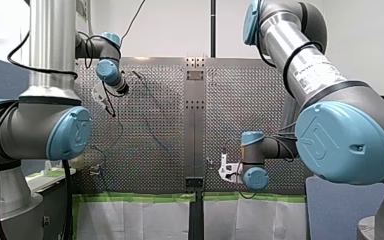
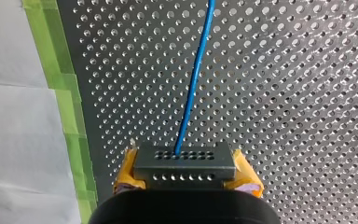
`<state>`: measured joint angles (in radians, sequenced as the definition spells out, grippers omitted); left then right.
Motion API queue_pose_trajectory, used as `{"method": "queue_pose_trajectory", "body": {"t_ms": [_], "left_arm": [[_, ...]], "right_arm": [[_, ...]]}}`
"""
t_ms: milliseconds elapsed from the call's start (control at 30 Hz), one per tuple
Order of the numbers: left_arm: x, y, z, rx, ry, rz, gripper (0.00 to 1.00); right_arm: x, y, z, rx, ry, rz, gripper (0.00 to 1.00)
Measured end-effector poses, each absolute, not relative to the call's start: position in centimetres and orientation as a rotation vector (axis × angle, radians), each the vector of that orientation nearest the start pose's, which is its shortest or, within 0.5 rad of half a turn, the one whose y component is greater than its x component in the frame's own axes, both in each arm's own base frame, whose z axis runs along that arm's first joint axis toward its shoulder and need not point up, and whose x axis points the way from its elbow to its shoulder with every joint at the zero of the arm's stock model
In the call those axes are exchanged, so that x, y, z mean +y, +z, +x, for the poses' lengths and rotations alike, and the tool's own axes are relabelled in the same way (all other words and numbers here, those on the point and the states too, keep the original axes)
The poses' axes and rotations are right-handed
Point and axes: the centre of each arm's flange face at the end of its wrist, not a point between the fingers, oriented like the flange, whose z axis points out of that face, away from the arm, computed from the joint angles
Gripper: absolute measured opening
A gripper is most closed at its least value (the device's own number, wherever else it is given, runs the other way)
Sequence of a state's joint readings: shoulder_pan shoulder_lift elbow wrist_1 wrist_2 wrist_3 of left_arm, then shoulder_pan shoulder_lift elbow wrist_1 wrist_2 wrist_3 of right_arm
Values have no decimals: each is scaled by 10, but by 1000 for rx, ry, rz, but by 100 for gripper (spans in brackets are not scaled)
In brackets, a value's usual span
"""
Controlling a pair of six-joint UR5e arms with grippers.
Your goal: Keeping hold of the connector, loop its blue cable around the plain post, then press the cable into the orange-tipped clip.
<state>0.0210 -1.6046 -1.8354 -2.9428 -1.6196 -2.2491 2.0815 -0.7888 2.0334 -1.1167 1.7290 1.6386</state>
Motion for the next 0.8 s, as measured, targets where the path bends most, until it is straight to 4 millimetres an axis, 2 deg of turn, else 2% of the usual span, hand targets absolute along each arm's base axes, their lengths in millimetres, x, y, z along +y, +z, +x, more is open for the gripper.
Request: {"method": "queue_pose_trajectory", "body": {"t_ms": [200,500,800], "left_arm": [[-125,363,467,1594,-448,-589,100],[-125,383,449,1605,-389,-548,100],[-120,453,428,1524,-271,-513,100]], "right_arm": [[-388,-19,353,-1134,1428,1565,0],[-389,-20,353,-1135,1427,1574,0],[-389,-20,354,-1133,1430,1574,0]]}}
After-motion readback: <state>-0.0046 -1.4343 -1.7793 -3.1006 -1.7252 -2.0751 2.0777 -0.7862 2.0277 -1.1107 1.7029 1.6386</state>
